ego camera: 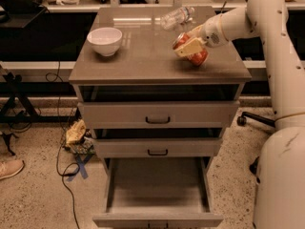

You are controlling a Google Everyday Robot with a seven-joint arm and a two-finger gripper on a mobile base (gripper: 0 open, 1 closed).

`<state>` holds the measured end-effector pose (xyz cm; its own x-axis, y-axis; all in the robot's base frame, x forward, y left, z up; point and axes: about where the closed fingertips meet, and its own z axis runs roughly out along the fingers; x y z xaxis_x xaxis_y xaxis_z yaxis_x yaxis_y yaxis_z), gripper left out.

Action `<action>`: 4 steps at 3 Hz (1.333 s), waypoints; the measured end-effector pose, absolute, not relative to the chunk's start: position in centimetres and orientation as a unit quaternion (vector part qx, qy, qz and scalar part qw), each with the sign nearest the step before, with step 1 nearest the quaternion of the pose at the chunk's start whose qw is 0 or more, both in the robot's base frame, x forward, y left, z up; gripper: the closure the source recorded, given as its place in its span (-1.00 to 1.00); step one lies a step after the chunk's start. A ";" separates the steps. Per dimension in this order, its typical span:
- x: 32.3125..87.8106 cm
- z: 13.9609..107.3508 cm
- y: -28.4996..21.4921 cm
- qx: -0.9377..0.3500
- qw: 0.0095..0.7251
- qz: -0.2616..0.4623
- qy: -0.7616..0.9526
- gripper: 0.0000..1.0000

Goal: Pick coke can from bottom drawer and place on counter

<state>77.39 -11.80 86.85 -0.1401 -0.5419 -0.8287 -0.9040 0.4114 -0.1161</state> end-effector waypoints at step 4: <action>78.0 85.0 -10.6 -0.486 0.420 0.236 0.729 -1.00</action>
Offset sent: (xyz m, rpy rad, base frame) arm 0.0101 0.0081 -0.0263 0.0586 0.0613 -0.0150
